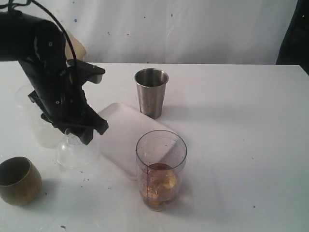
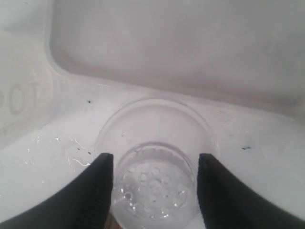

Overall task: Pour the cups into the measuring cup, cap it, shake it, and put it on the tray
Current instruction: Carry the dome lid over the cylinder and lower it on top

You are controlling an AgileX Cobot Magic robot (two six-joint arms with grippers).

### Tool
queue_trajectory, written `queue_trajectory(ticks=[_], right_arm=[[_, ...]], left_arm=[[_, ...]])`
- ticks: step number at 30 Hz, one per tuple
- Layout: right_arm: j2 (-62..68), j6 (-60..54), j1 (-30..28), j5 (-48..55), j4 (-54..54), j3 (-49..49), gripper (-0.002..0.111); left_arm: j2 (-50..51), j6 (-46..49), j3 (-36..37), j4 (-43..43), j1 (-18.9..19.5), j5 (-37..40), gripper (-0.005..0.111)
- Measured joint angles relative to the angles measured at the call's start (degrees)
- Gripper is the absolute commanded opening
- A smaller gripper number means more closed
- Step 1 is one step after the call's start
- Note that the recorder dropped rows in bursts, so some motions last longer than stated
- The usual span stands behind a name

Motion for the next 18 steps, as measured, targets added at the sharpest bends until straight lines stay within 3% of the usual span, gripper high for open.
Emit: queue_trajectory(ticks=[8,18], right_arm=[[0.0,0.0,0.0,0.0,0.0,0.0,0.000],[0.0,0.0,0.0,0.0,0.0,0.0,0.000]], left_arm=[[-4.5,2.3,-8.9,-7.0,-1.2,9.2,0.000],[-5.8,-0.2,-22.2,-5.9,-11.9,12.1,0.000]])
